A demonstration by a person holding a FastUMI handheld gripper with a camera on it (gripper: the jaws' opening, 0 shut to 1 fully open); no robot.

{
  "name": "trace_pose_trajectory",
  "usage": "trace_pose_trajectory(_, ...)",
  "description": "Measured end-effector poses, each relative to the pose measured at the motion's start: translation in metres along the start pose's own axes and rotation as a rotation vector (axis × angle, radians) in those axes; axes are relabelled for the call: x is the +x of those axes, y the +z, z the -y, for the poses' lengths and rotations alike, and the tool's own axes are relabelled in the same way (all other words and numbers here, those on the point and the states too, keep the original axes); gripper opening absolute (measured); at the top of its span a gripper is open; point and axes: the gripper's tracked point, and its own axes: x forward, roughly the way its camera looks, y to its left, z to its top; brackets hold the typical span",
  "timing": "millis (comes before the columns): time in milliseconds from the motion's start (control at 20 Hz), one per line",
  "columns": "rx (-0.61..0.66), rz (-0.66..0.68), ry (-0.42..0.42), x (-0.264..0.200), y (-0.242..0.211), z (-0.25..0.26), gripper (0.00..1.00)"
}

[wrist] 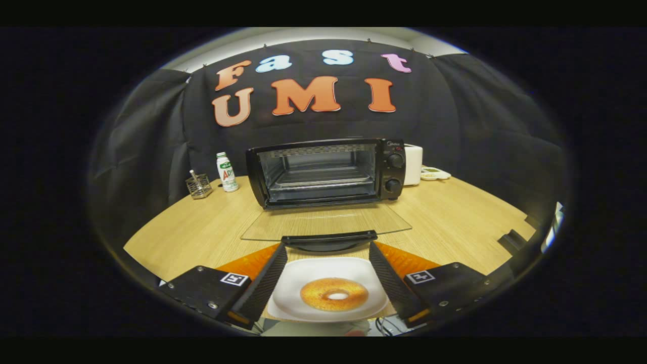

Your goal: Open the toaster oven, put the food inside, and close the toaster oven door.

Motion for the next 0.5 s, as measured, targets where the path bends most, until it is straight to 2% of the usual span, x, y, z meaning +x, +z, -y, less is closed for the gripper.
trace_pose_trajectory(100, -0.037, -0.016, -0.015, -0.009, -0.013, 0.003, 0.97)
trace_pose_trajectory(500, -0.027, -0.067, 0.011, -0.026, -0.055, 0.002, 0.98)
